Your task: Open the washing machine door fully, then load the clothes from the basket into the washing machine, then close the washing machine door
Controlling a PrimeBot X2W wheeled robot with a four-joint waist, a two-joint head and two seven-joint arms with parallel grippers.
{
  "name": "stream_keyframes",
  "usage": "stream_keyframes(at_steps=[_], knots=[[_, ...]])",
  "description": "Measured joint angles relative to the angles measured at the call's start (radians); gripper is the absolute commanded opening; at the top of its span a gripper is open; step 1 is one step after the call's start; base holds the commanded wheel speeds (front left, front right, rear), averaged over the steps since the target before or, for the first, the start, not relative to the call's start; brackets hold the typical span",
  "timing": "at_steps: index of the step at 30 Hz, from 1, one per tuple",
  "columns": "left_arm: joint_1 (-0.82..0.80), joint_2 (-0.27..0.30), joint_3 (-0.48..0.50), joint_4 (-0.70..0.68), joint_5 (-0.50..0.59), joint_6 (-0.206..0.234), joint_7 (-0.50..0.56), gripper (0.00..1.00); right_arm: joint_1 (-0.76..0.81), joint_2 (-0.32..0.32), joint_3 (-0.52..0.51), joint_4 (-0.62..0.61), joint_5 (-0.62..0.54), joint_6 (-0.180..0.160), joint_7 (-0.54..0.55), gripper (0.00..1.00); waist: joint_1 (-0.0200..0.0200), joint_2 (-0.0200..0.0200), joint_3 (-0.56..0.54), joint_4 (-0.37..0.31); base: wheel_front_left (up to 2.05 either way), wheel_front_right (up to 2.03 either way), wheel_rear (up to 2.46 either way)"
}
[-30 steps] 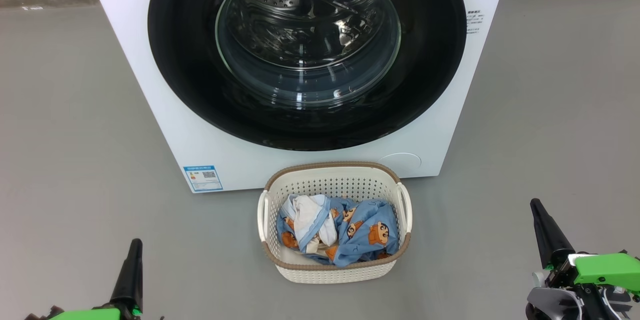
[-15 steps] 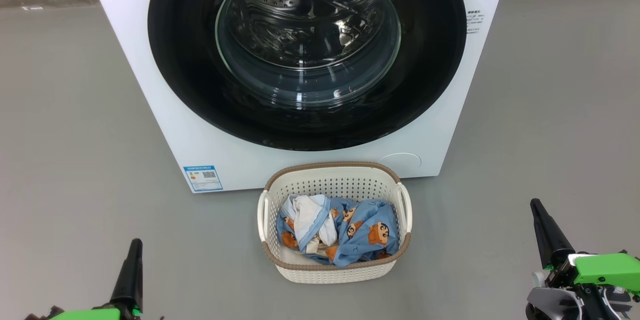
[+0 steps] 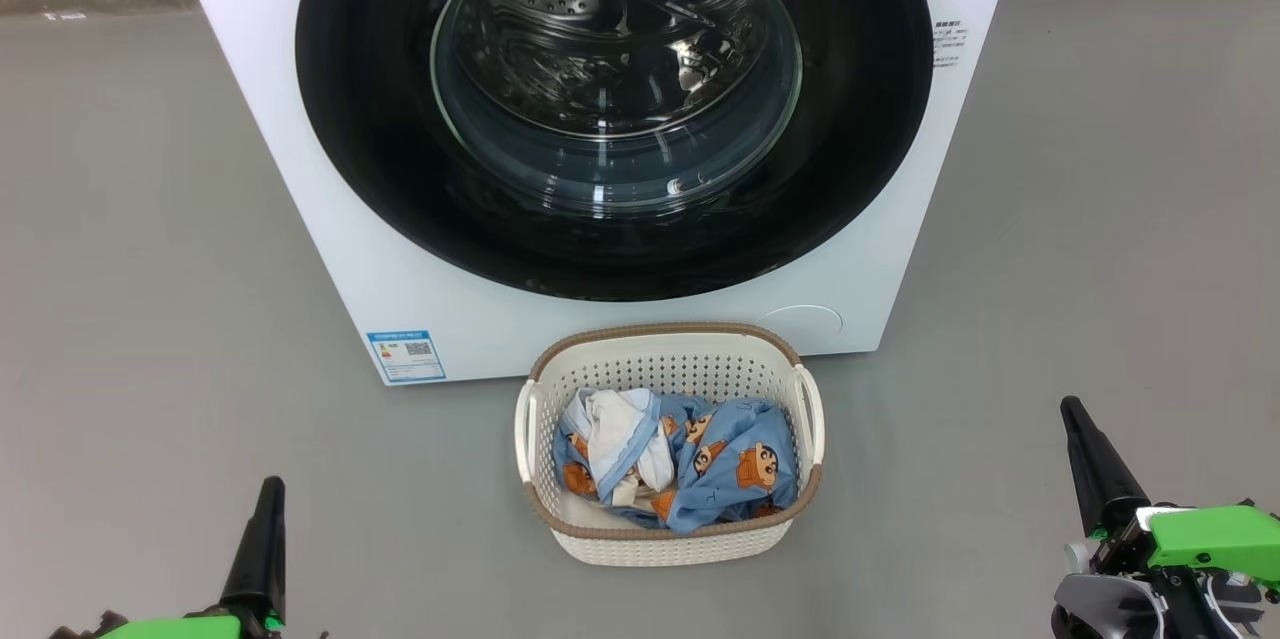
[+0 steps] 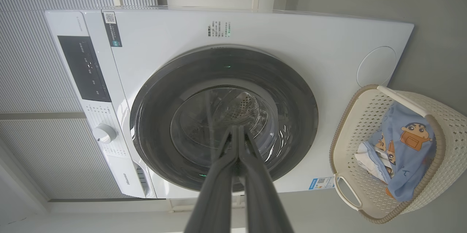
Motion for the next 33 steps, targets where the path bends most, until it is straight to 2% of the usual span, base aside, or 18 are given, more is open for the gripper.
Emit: stream_keyframes(at_steps=[33], knots=[[0.0, 0.0, 0.0, 0.0, 0.0, 0.0, 0.0, 0.0, 0.0, 0.0, 0.0, 0.0, 0.0, 0.0, 0.0, 0.0, 0.0, 0.0, 0.0, 0.0, 0.0, 0.0, 0.0]])
